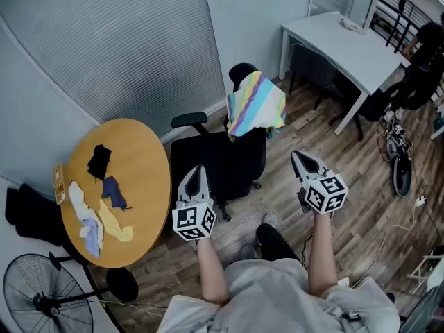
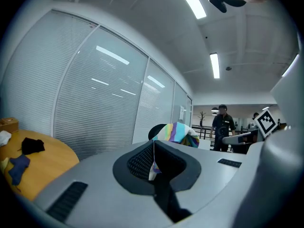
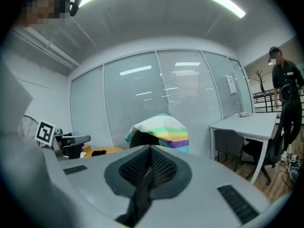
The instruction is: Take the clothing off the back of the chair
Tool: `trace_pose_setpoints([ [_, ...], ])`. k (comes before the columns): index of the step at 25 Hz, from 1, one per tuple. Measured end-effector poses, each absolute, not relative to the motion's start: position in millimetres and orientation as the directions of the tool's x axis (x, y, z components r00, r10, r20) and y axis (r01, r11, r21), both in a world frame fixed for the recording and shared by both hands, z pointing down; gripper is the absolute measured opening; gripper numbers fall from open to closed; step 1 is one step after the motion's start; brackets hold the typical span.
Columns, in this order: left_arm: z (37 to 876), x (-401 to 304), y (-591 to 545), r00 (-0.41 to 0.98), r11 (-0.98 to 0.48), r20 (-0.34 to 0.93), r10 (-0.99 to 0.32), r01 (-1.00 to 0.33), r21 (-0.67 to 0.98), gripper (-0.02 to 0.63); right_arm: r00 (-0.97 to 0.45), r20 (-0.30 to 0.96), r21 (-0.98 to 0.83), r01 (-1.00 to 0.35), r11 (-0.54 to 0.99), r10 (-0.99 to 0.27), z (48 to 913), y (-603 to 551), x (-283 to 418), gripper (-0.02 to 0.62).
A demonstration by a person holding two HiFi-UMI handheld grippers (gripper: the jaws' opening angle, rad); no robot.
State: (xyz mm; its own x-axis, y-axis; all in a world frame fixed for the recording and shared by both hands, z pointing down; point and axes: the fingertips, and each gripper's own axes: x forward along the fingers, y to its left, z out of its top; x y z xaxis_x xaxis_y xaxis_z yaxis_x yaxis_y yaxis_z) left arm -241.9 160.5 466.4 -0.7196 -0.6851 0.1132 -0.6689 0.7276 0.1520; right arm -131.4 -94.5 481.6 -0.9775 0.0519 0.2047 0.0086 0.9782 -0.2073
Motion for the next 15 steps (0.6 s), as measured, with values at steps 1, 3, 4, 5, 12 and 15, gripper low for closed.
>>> trace_pose_setpoints([
  [1,467.6,-247.1,154.1,-0.723,0.73,0.111,-0.682,-0.664,0.162,0.029,-0.978,0.2,-0.216,0.017,0.976,0.061,481.1,-99.8,-134.8,0.021],
  [3,467.5,-257.2,133.7,-0.705,0.713,0.111,-0.7,-0.681,0.168,0.029,-0.979,0.189,-0.228,0.027,0.973,0.071,478.6,-115.8,-142.2,0.021],
  [4,465.6,-262.6,122.5,-0.689,0.696,0.109,-0.717,-0.698,0.165,0.029,-0.98,0.18,-0.233,0.036,0.972,0.08,476.3,-124.4,-146.8,0.021],
  [5,462.7,-268.7,111.7,-0.671,0.678,0.104,-0.734,-0.717,0.161,0.029,-0.982,0.164,-0.239,0.056,0.969,0.097,472.3,-132.0,-151.7,0.021],
  [12,453.0,-316.8,52.1,-0.571,0.583,0.147,-0.808,-0.81,0.06,0.029,-0.965,-0.021,-0.31,0.255,0.916,0.262,412.2,-182.1,-173.9,0.021],
  [15,446.1,-329.1,39.8,-0.524,0.536,0.142,-0.84,-0.842,0.06,0.029,-0.952,-0.008,-0.291,0.294,0.91,0.305,408.8,-192.2,-185.1,0.021],
])
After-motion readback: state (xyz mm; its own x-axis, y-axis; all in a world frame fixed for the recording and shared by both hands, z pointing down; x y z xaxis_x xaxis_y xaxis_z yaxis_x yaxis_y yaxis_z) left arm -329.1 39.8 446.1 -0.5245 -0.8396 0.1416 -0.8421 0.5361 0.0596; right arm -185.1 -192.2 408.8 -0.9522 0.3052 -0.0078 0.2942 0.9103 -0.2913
